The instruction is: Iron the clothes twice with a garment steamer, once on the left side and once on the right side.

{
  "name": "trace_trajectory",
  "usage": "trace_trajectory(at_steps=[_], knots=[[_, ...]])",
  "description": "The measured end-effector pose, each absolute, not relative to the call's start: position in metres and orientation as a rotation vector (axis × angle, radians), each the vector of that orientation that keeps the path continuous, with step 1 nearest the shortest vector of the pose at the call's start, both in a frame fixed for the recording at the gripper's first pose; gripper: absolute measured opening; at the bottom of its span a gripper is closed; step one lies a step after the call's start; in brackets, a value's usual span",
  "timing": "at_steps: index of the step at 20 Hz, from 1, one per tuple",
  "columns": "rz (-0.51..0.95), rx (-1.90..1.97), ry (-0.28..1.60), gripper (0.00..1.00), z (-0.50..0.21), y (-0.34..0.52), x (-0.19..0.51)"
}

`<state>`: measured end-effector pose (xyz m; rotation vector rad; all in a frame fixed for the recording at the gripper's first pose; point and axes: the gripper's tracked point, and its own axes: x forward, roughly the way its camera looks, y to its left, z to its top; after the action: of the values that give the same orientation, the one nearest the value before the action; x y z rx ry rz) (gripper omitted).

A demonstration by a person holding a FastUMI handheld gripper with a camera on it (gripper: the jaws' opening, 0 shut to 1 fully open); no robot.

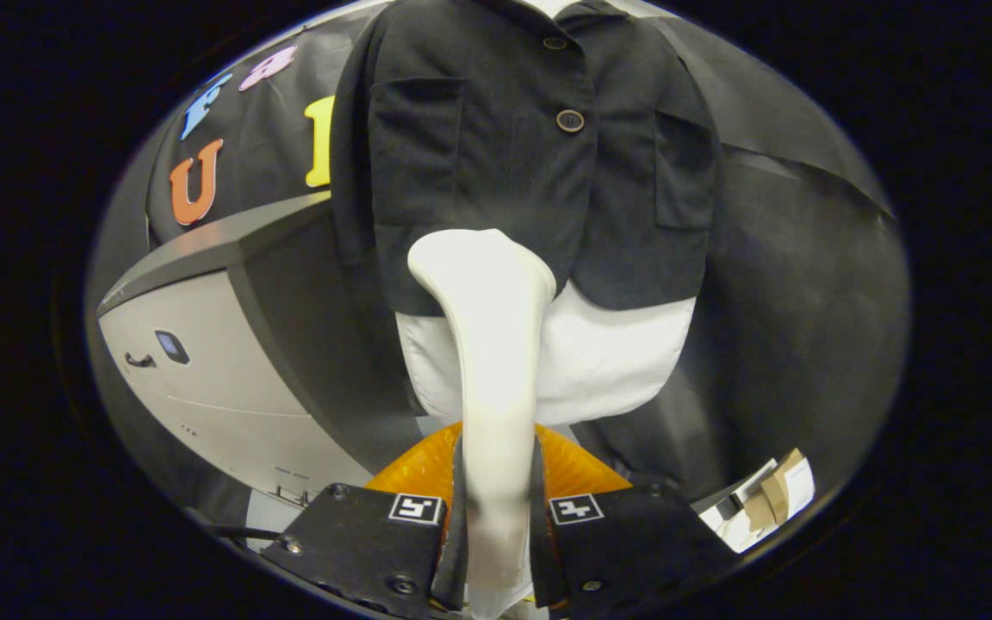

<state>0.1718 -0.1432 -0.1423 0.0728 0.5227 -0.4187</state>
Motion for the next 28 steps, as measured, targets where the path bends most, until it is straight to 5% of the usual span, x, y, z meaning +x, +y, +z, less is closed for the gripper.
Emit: trace_trajectory(at_steps=[8, 18, 28], knots=[[-0.475, 0.137, 0.473, 0.32, -0.12, -0.142, 0.151], [-0.648, 0.197, 0.078, 0.32, 0.091, -0.201, 0.052], [-0.576, 0.17, -0.353, 0.32, 0.295, -0.282, 0.1]])
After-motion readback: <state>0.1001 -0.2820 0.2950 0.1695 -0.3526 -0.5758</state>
